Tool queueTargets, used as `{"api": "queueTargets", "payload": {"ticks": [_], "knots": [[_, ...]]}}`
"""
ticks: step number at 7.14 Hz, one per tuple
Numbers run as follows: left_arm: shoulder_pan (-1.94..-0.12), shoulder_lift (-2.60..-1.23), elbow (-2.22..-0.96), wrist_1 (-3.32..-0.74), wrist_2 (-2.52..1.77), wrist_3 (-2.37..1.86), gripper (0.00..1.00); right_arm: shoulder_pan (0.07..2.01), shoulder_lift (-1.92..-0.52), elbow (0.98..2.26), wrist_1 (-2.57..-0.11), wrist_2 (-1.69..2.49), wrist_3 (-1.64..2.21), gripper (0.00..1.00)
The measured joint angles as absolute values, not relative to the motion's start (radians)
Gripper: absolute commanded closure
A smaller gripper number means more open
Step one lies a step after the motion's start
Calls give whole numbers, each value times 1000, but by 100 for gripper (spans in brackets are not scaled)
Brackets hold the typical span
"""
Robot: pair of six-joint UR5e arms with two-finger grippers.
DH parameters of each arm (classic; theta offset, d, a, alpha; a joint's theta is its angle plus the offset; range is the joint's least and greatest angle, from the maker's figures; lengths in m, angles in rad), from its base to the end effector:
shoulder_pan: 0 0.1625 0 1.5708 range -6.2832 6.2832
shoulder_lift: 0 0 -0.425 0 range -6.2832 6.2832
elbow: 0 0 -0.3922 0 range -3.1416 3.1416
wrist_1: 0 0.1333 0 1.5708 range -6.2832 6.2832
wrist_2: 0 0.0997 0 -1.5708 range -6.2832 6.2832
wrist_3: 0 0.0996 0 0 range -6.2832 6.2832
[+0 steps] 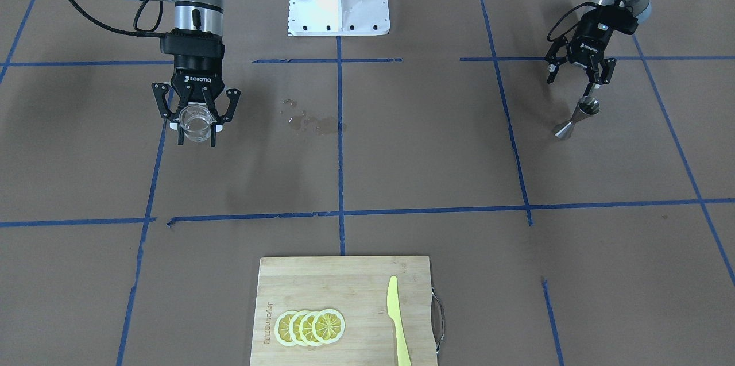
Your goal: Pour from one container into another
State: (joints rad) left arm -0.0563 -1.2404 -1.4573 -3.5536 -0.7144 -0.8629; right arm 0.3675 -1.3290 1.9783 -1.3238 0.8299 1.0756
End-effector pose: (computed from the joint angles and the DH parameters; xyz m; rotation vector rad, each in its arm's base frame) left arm 0.2725 -0.2242 0.6354 1.1371 1.0558 -0.1432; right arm -0.4261 -0.3789 0.3060 0.9806 -0.4858 0.2170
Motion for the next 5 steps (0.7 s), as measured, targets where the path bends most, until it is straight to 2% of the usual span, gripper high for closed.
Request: {"api": "queueTargets", "payload": {"ticks": [3, 5], "knots": [[-68, -1132, -1412, -3664, -729, -865, 2, 368, -1334, 1960, -1323, 828, 1087, 100], [-271, -1136, -1353, -3650, -899, -884, 1, 365, -1339, 1945, -1322, 825, 1146, 100]]}}
